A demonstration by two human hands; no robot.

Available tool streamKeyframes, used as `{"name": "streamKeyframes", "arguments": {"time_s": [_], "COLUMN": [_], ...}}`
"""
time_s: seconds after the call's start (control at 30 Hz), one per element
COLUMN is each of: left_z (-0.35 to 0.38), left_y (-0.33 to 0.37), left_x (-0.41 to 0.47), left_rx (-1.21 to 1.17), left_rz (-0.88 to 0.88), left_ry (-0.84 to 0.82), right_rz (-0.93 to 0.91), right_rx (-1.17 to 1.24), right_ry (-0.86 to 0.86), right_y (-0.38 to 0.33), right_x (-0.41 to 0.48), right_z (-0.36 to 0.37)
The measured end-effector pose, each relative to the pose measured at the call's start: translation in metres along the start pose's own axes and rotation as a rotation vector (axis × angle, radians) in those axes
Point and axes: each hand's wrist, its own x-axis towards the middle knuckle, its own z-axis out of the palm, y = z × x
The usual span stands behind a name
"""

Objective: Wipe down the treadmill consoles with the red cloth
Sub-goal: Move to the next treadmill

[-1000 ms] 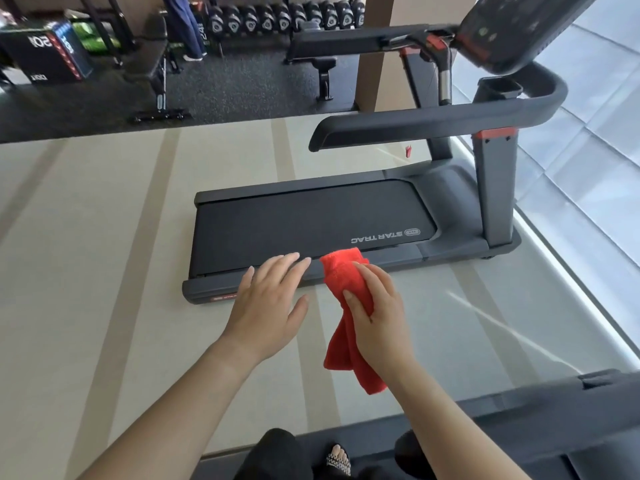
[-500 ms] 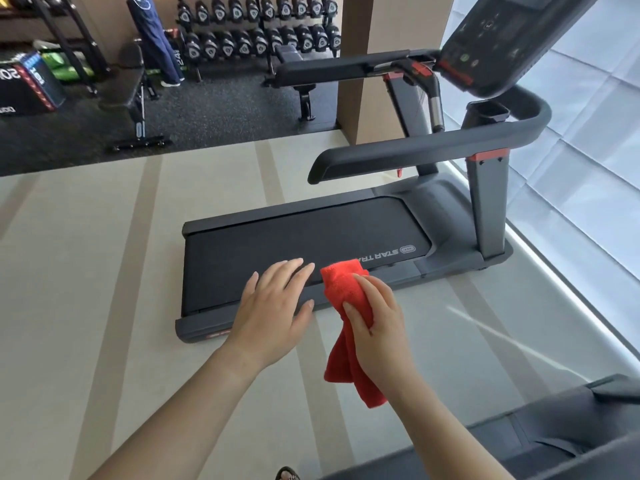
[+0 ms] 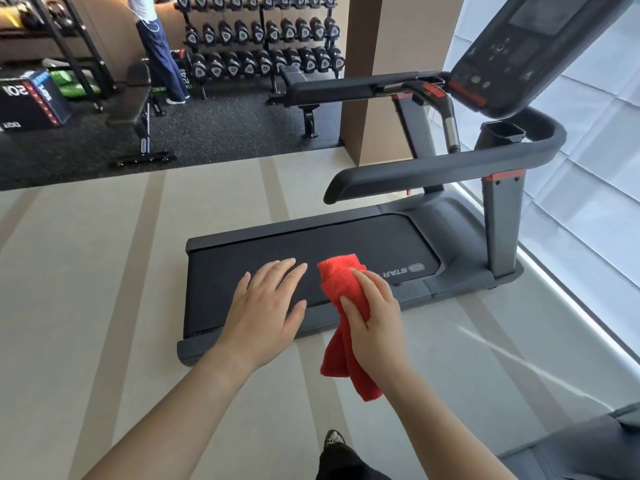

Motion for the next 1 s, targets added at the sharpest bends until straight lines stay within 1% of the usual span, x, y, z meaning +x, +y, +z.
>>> {"name": "streamKeyframes", "arguments": {"time_s": [0.13,0.23,0.33,0.43,0.53,0.63,0.83,1.0], "left_z": [0.022,0.057,0.109,0.159,0.188,0.197,0.197,0.191], "left_y": [-0.018,-0.028,-0.033,-0.035,-0.031,-0.028,-0.029,-0.067], "left_x": [0.029,0.063,0.110,0.162,0.202,0.226,0.271,0.292], "left_rx": [0.009,0.007,-0.001,0.026,0.015,0.009,-0.080,-0.155], "left_rz": [0.015,0.057,0.137,0.257,0.340,0.413,0.497,0.537], "left_ry": [0.022,0.026,0.026,0.042,0.011,-0.014,-0.013,0.009], "right_rz": [-0.008,0.016,0.052,0.023,0.066,0.131,0.183,0.165], "right_rx": [0.016,0.005,-0.019,-0.047,-0.082,-0.086,-0.093,-0.099], "right_ry": [0.006,0.040,0.114,0.208,0.273,0.327,0.410,0.453], "right_y": [0.018,0.051,0.101,0.151,0.180,0.187,0.180,0.153], "right_x": [0.026,0.049,0.077,0.111,0.136,0.147,0.170,0.198], "right_z": [0.021,0.034,0.045,0.054,0.052,0.046,0.046,0.082]}}
